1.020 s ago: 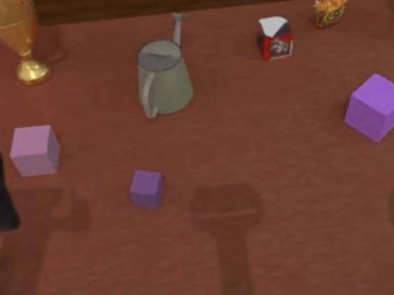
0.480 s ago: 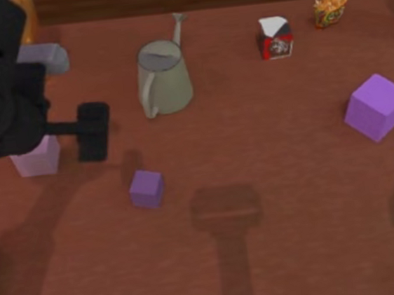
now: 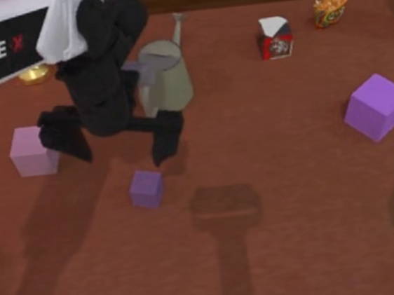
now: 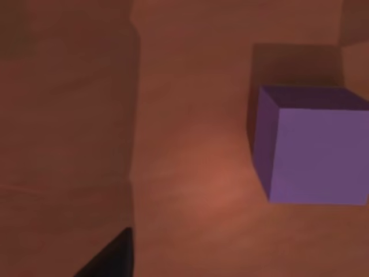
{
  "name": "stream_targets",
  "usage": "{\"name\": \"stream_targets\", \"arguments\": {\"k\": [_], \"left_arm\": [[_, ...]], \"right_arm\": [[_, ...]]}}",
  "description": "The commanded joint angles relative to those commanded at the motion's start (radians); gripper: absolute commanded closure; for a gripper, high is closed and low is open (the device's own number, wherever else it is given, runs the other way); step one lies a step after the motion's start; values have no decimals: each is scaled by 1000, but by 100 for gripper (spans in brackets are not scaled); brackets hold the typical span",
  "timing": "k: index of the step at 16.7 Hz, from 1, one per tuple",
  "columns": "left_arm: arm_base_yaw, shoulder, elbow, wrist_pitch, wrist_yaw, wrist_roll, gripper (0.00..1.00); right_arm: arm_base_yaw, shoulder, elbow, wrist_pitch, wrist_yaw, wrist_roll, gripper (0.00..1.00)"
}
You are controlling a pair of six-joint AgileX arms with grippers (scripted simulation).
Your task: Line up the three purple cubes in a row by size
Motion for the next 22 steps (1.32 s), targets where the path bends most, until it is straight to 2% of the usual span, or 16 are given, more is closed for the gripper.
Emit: {"name": "stream_targets", "arguments": {"k": [3,9,12,17,22], "left_arm": [[-21,83,75,-42,0,-10,0],[-18,91,77,-41,0,-10,0],[-20,123,33,29,0,-8,0],[-21,207,-77,234,0,-8,0],[-21,220,-92,257,1,-8,0]], "right_arm": [[0,0,0,0,0,0,0],[0,0,0,0,0,0,0],[0,0,0,0,0,0,0],[0,0,0,0,0,0,0],[0,0,0,0,0,0,0]]}}
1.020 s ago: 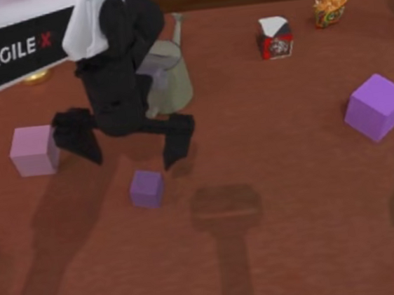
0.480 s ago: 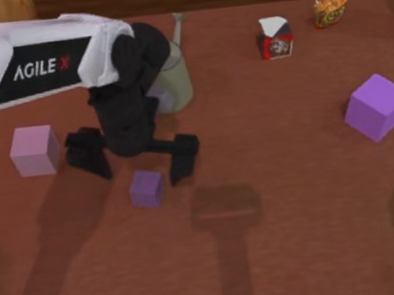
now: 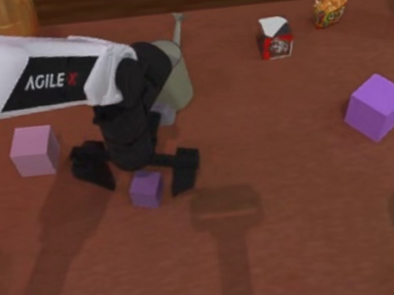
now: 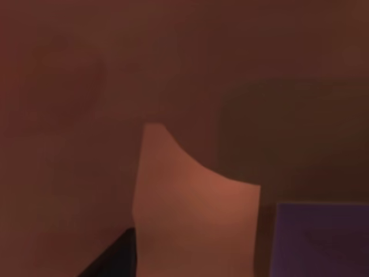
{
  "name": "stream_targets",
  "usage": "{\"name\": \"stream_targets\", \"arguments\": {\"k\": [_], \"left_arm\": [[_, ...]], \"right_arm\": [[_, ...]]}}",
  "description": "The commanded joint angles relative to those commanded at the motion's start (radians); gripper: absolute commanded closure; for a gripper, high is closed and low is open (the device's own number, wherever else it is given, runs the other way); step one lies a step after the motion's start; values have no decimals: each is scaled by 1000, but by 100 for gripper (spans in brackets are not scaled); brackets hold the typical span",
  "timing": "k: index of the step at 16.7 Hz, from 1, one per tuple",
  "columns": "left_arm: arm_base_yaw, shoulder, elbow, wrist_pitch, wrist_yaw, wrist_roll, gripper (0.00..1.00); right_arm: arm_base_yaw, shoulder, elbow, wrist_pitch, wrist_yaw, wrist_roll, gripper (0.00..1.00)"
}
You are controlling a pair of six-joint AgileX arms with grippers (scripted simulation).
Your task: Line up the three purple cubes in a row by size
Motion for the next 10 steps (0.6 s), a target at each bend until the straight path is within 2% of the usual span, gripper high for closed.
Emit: {"name": "stream_targets", "arguments": {"k": [10], "left_arm": [[0,0,0,0,0,0,75]], "right_arm": [[0,0,0,0,0,0,0]]}}
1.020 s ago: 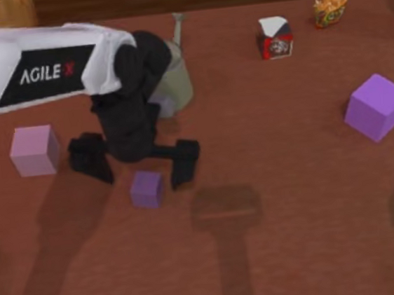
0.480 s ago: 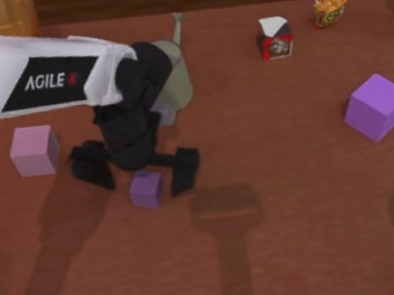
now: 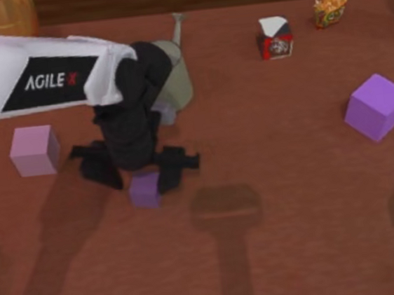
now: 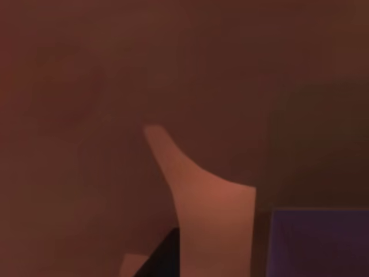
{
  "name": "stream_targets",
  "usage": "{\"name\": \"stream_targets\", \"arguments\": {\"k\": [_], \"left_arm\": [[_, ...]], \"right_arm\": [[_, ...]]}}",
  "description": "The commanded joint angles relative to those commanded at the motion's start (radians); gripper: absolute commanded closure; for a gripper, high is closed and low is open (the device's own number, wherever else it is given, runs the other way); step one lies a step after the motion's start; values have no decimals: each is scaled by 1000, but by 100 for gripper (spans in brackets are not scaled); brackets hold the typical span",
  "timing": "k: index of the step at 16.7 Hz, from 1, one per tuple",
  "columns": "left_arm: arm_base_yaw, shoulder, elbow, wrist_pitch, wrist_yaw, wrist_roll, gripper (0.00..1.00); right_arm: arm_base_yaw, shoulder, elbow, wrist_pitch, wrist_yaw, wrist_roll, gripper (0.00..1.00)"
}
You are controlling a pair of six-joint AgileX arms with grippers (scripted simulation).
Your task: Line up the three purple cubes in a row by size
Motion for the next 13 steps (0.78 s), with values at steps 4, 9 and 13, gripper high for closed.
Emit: {"name": "stream_targets", "arguments": {"k": [4,9,13], "left_arm": [[0,0,0,0,0,0,100],[0,0,0,0,0,0,100],[2,-38,16,-18,-8,5,100]], "right_arm": [[0,0,0,0,0,0,0],[0,0,0,0,0,0,0],[0,0,0,0,0,0,0]]}}
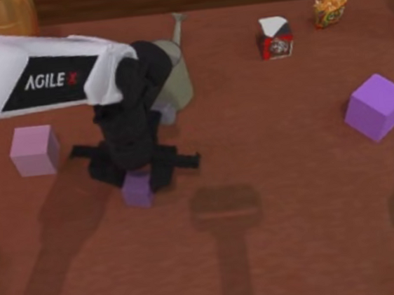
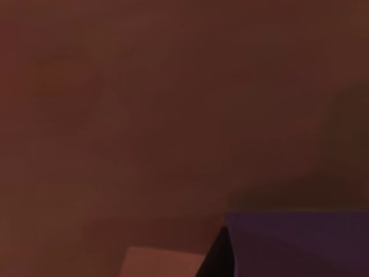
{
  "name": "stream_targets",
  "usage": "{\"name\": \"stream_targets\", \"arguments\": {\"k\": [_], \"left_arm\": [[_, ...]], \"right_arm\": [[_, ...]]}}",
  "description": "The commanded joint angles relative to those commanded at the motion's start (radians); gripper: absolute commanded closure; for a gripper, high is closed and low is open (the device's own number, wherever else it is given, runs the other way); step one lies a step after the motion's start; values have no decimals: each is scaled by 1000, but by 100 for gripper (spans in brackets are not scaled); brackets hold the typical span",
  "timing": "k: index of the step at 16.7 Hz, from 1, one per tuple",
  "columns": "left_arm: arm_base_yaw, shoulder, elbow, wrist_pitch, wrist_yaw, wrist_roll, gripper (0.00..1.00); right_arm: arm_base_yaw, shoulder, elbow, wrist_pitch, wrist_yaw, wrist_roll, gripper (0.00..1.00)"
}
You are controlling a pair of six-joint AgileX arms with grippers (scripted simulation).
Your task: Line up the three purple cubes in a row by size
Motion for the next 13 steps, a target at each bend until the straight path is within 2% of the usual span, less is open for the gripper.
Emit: {"name": "stream_targets", "arguments": {"k": [7,13], "left_arm": [[17,-81,127,-215,-1,-3,100],[12,-89,141,-234,-1,-3,100]], "right_arm": [[0,0,0,0,0,0,0],[0,0,0,0,0,0,0]]}}
